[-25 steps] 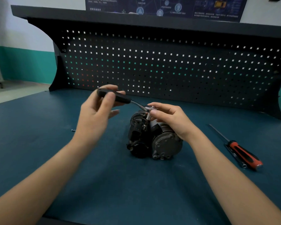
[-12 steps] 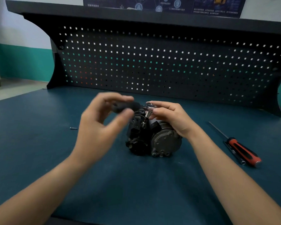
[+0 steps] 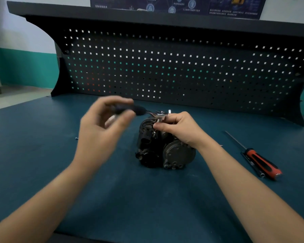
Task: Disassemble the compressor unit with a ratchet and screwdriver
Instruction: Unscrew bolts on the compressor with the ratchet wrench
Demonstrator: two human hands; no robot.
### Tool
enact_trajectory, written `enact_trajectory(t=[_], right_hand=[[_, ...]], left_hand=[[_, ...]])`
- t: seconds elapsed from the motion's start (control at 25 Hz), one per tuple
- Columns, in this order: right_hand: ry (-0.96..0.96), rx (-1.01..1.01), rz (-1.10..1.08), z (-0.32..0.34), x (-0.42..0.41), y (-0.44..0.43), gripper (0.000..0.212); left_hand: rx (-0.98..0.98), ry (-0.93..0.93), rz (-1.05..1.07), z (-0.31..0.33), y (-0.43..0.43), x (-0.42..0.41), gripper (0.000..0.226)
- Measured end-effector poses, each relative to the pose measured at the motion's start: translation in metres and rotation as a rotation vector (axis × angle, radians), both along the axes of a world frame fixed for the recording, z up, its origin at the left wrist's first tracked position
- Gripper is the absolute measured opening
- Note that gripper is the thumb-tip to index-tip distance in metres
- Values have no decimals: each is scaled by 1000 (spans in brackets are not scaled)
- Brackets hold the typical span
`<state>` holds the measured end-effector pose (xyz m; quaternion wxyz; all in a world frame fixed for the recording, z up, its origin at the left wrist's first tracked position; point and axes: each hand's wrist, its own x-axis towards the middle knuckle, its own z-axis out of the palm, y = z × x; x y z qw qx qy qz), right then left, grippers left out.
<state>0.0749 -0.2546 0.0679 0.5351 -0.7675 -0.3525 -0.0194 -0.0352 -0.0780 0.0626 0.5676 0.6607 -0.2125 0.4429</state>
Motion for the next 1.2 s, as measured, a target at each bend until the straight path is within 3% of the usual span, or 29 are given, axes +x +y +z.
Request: enact_trajectory(t=[0.08,0.16,0.24,0.32,0.48,0.56,0.72,0.8,0.92,1.0,1.08,1.2], right_hand=[[12,6,28,2,-1,0,17],[24,-2,55,3,-1,-1,18],[51,-9,71,3,-2,-2,17],[84,-23,70,5,-2,-3,16],[61,25,32,4,-2,-4,19],[42,38,6,3,-3,-3,16],[68,55,-27,3,-6,-2,16],[107,39,-25,6,-6,-2,18],[176,-18,-43,11,-2,0,18],[228,-45,-45,12,-1,3,15],[230,-46,-44,11,-1,2,11],[109,0,-157,6,-7,-1,9]], left_hand=[[-272,240,-124,11,19,22,11],[-409,436,-302,14,33,39,15],[-378,393,-322,12,35,39,14],[-162,163,-217,15,24,21,10],[559,-259,162,5,-15,-13,23],[627,-292,299,2,-30,-21,25],[409,-181,253,11,-13,-16,19],[152,-38,137,16,5,-1,13],[-225,322,-118,25,28,32,16],[-311,409,-198,26,36,36,15],[-134,209,-45,23,32,21,12],[348,-138,209,10,2,-14,17]])
